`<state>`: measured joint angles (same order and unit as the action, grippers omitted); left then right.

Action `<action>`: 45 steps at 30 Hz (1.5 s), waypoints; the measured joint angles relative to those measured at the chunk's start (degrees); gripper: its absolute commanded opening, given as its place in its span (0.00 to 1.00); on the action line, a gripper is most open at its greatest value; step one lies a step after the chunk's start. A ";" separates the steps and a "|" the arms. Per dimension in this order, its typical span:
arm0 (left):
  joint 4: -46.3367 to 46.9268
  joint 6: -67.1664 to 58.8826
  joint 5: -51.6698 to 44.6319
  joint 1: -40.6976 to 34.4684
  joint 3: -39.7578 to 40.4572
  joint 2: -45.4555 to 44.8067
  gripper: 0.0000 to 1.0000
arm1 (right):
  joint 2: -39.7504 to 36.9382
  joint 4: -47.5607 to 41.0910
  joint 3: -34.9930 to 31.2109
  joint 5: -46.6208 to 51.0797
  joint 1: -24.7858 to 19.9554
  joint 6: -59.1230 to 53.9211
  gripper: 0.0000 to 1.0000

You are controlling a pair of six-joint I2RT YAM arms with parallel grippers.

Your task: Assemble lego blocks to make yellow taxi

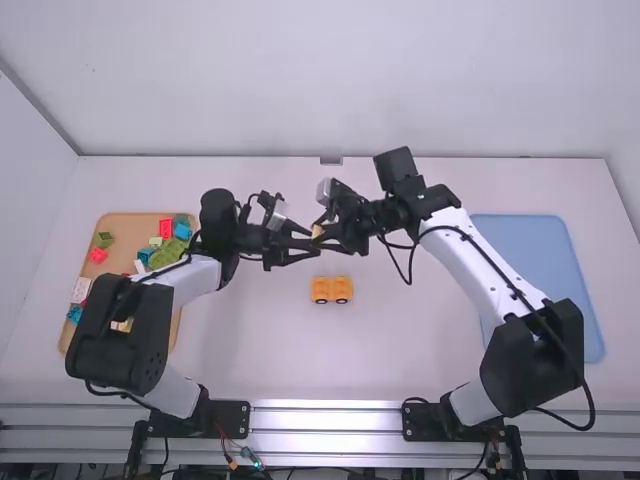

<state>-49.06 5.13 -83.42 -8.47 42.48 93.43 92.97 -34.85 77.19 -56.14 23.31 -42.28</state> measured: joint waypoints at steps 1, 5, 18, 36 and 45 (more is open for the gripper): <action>-2.64 1.44 0.04 0.00 0.00 0.00 0.02 | 0.00 0.68 0.00 -1.07 -0.02 -0.31 0.53; -11.67 8.04 1.11 0.00 0.00 0.00 0.02 | 0.02 2.95 0.00 -4.63 -0.46 -0.72 0.72; -25.90 23.10 6.95 0.00 0.02 0.00 0.02 | 0.00 10.14 0.00 -21.00 -7.85 -0.83 0.53; -39.17 31.85 11.21 0.00 0.00 0.00 0.02 | -0.02 22.73 0.00 -16.85 -4.57 16.20 0.45; -35.36 32.39 11.26 -0.02 0.02 0.00 0.02 | -0.02 23.82 0.00 -18.51 -5.11 16.70 0.43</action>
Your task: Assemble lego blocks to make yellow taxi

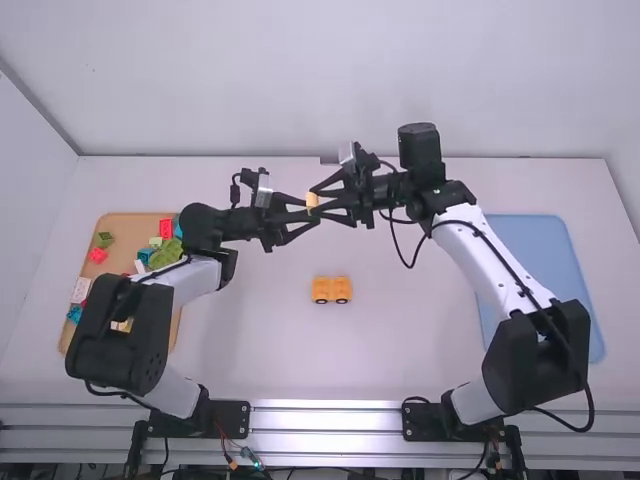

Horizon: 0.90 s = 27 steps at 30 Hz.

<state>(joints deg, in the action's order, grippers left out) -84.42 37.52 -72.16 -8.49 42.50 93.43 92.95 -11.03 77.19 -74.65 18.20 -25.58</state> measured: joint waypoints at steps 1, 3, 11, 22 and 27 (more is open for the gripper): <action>-0.02 0.02 -0.02 0.00 -0.02 0.00 0.02 | 0.00 -0.02 0.00 -0.07 -0.02 0.02 0.44; 0.00 -0.04 -0.02 0.00 -0.02 0.00 0.02 | 0.00 -0.11 0.00 -0.22 0.00 -0.04 0.44; -0.72 -0.04 -0.55 -0.04 -0.02 0.00 0.02 | 0.00 -0.04 0.00 1.20 1.51 0.09 0.33; 0.72 -0.50 -0.37 -0.09 -0.02 0.00 0.99 | 0.00 0.00 0.00 3.23 0.94 2.27 0.04; 13.51 -5.33 -0.92 1.11 -0.02 0.00 0.99 | -0.02 -4.15 0.00 17.79 -1.64 8.59 0.01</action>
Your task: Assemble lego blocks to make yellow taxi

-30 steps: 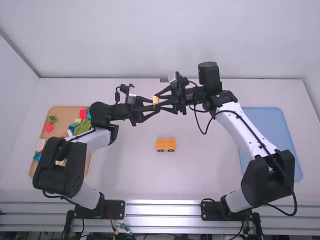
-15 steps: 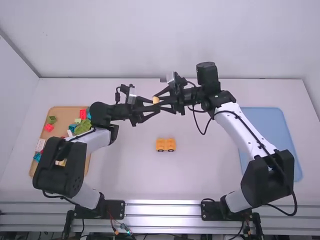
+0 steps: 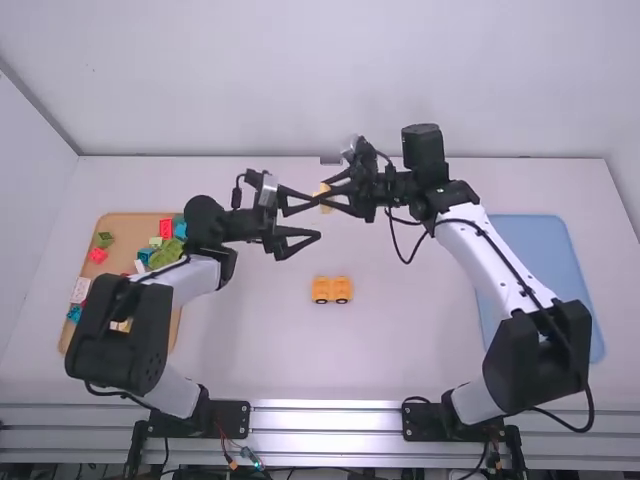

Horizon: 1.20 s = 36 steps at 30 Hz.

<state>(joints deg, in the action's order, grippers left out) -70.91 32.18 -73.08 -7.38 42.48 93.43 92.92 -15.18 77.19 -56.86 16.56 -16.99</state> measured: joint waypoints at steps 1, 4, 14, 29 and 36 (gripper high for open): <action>1.73 -0.94 0.04 0.20 0.00 0.00 0.99 | 0.00 -1.14 0.00 2.01 -0.24 0.44 0.01; 14.99 -7.50 2.34 2.01 0.00 0.02 0.99 | 0.00 -8.87 0.00 12.96 -1.07 2.36 0.04; 28.70 -16.85 19.50 4.22 0.00 0.00 0.99 | 1.53 -24.41 -1.70 43.95 5.11 20.17 0.07; 28.96 -17.31 23.52 4.22 0.00 0.00 0.99 | 9.62 -10.91 -19.85 40.72 -5.68 69.46 0.00; 28.94 -17.29 23.65 4.22 0.00 0.00 0.99 | 9.62 -10.62 -24.26 38.14 -7.17 92.67 0.00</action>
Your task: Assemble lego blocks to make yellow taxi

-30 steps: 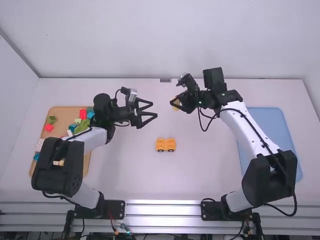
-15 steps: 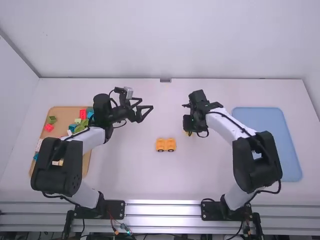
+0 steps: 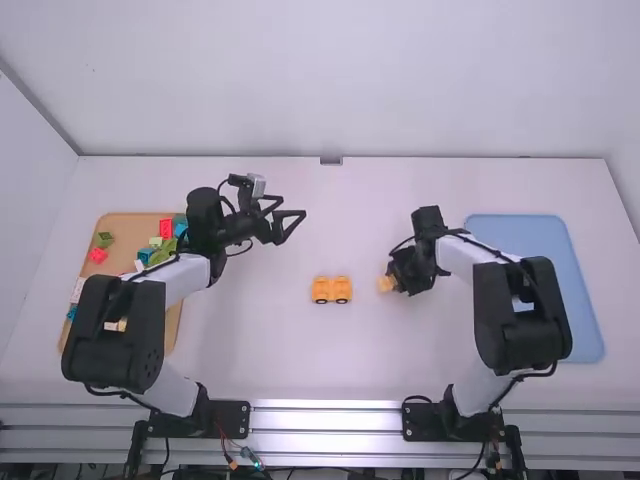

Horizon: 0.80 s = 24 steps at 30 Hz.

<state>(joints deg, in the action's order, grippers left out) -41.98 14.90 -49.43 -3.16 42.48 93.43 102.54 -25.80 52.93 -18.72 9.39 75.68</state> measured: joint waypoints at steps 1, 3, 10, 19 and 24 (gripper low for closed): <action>0.02 0.02 0.02 0.00 0.00 0.00 0.99 | 0.00 0.07 -0.31 0.00 0.15 2.78 0.00; 0.20 0.00 0.02 0.00 0.00 0.02 0.99 | 0.00 0.02 -0.57 1.49 0.92 9.57 0.00; 0.50 0.04 0.02 0.00 0.00 0.02 0.99 | 0.00 -4.87 0.02 8.02 5.57 23.17 0.00; 1.22 0.02 0.02 0.00 0.00 0.00 0.99 | 0.00 -6.27 4.13 14.34 9.14 30.67 0.00; 1.25 0.00 0.02 0.00 0.00 0.00 0.99 | 1.33 -4.92 4.17 14.23 8.68 31.30 0.00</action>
<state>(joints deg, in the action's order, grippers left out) -40.73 14.90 -49.41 -3.16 42.48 93.43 103.88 -30.72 57.10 -4.49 18.06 106.98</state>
